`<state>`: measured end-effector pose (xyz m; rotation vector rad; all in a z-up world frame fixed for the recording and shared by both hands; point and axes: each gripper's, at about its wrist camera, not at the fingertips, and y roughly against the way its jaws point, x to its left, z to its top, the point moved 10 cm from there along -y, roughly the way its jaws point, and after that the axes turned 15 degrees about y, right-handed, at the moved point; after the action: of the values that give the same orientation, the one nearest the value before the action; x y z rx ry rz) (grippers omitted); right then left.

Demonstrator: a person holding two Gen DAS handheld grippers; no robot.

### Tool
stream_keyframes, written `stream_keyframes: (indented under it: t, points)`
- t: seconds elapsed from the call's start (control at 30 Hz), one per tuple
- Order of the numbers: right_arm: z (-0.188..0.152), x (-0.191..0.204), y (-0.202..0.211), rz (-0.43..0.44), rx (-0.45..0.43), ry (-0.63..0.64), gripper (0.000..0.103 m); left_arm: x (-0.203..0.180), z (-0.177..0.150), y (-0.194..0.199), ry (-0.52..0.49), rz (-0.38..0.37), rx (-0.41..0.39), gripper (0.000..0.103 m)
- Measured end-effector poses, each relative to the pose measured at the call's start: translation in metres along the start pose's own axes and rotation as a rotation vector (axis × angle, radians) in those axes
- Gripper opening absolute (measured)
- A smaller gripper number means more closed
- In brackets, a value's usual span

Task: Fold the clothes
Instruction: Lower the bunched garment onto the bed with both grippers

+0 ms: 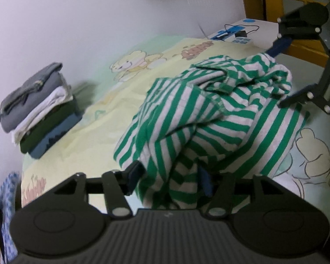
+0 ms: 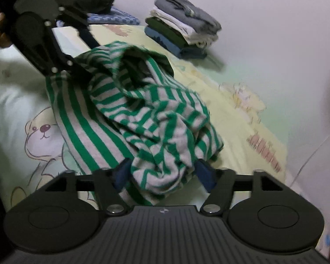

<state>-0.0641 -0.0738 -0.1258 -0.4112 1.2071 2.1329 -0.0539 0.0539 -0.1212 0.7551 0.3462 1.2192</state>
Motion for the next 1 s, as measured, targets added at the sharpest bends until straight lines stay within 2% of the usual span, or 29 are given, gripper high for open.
stream_keyframes:
  t: [0.1, 0.17, 0.27, 0.33, 0.37, 0.47, 0.6, 0.77, 1.0]
  points:
    - [0.009, 0.008, 0.0, -0.035, -0.019, 0.074, 0.076, 0.001, 0.001, -0.006, -0.027, 0.012, 0.002, 0.06]
    - [0.014, 0.009, -0.005, -0.055, -0.024, 0.085, 0.076, 0.0, 0.0, -0.007, -0.033, 0.002, 0.009, 0.044]
    - [0.02, 0.008, -0.015, -0.072, -0.029, 0.072, 0.07, 0.0, -0.001, -0.009, -0.043, -0.012, 0.019, 0.035]
    - [0.021, 0.003, -0.019, -0.063, -0.025, 0.041, 0.052, -0.002, -0.001, -0.007, -0.054, -0.014, 0.017, 0.031]
    - [0.02, 0.001, -0.02, -0.046, -0.022, 0.019, 0.033, -0.003, -0.001, -0.006, -0.059, -0.016, 0.016, 0.029]
    - [0.019, -0.004, -0.019, 0.011, -0.025, -0.036, 0.024, -0.002, 0.001, -0.002, -0.057, -0.027, 0.017, 0.024]
    - [0.024, -0.004, -0.005, 0.046, -0.042, -0.024, 0.019, 0.002, 0.008, 0.017, -0.043, -0.055, 0.003, 0.018]
    - [0.036, -0.008, 0.023, 0.089, -0.084, 0.0, 0.017, 0.004, 0.012, 0.045, 0.013, -0.113, 0.006, 0.014]
    - [0.028, 0.01, 0.038, 0.163, -0.06, 0.084, 0.017, -0.016, -0.014, 0.054, -0.017, -0.158, 0.074, 0.013]
